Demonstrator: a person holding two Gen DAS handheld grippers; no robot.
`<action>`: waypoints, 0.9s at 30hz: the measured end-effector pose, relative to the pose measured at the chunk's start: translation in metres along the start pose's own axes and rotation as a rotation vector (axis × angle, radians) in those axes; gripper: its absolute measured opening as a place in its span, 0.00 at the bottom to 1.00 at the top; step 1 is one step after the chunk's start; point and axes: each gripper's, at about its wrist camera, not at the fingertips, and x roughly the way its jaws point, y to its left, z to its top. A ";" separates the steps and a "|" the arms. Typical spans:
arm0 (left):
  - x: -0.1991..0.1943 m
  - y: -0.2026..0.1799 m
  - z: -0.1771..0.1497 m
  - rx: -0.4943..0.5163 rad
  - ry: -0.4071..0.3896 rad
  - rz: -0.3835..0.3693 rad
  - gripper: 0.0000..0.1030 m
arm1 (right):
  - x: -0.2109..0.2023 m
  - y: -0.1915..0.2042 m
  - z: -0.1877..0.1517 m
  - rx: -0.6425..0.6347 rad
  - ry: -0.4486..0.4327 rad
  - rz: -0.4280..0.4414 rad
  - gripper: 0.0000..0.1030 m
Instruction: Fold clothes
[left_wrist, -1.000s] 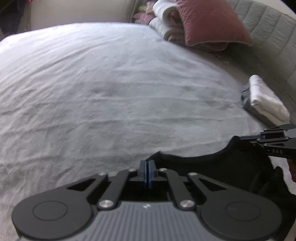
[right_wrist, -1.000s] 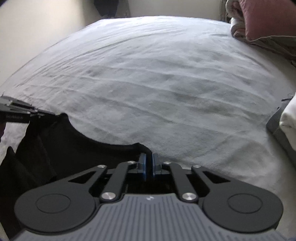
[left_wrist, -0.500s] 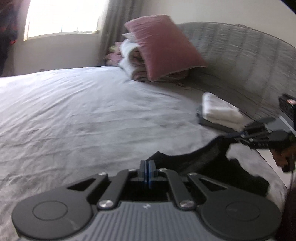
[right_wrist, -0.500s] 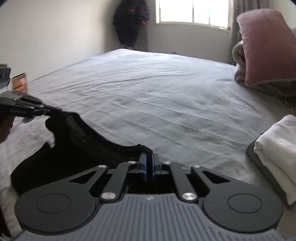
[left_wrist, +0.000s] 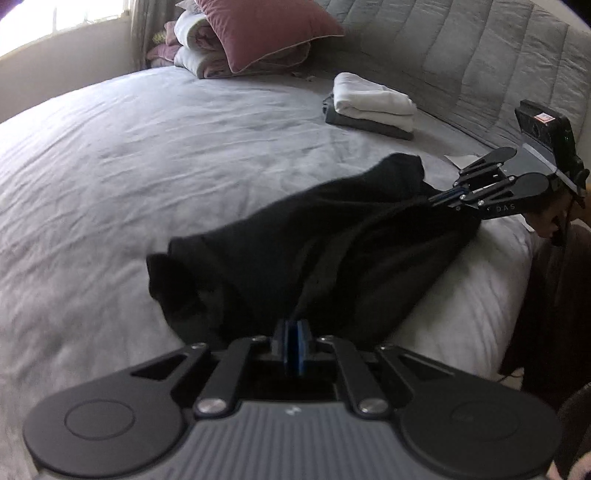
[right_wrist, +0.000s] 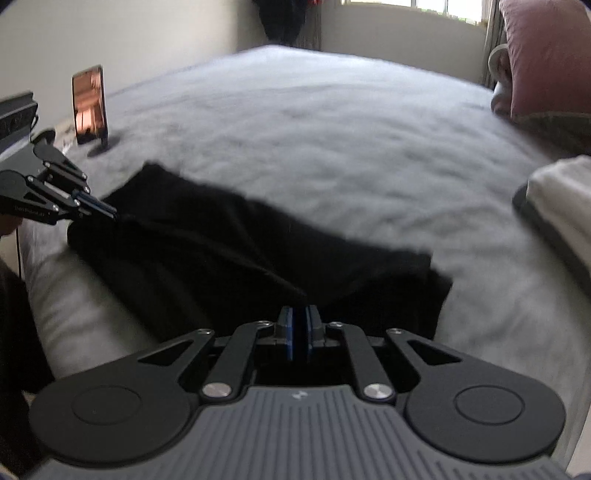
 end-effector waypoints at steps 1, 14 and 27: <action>-0.005 0.001 0.000 -0.007 -0.005 -0.013 0.04 | -0.003 0.000 -0.001 0.005 0.003 0.006 0.14; 0.007 0.002 0.024 -0.212 -0.276 0.080 0.32 | -0.007 -0.002 0.019 0.128 -0.252 -0.077 0.41; 0.021 0.009 -0.011 -0.190 -0.260 0.244 0.37 | 0.025 -0.012 -0.010 -0.023 -0.196 -0.277 0.50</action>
